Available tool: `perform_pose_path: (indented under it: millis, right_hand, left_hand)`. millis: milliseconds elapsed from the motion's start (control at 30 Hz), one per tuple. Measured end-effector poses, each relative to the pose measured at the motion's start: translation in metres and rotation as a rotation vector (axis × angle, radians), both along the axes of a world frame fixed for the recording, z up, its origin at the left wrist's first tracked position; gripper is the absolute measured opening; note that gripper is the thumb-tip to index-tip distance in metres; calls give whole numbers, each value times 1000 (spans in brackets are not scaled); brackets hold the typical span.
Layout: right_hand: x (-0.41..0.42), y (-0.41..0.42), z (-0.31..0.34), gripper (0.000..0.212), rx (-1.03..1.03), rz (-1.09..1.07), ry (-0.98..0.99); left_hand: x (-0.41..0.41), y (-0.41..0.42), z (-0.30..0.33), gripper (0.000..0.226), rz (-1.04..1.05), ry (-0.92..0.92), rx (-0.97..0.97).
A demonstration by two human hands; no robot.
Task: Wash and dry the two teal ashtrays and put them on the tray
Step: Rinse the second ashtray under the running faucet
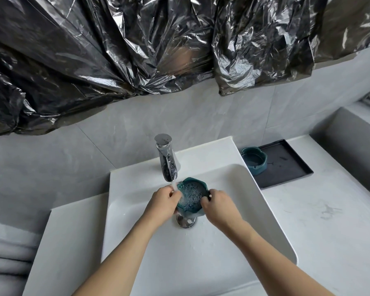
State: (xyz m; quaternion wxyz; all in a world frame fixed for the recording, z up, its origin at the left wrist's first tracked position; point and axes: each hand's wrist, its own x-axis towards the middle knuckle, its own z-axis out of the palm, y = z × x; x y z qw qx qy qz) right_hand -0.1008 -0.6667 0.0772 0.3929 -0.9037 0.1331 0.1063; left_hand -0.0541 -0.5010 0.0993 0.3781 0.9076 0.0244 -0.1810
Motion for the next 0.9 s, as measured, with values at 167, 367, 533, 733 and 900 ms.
perform_pose_path:
  millis: [167, 367, 533, 733, 900]
  right_hand:
    - [-35, 10, -35, 64, -244, 225, -542]
    - [-27, 20, -56, 57, -547, 416, -557]
    - [-15, 21, -53, 36, -480, 446, -598]
    - [-6, 19, -29, 35, -265, 447, -330]
    - [8, 8, -10, 52, -115, 395, -186]
  left_hand:
    - [-2, 1, 0, 23, 43, -13, -43]
    - [-3, 3, -5, 23, 6, 26, 30]
    - [-4, 9, 2, 23, -5, 94, 24]
    - [4, 31, 0, 42, -96, 200, 88]
    - [-3, 56, -3, 84, -354, 213, 52]
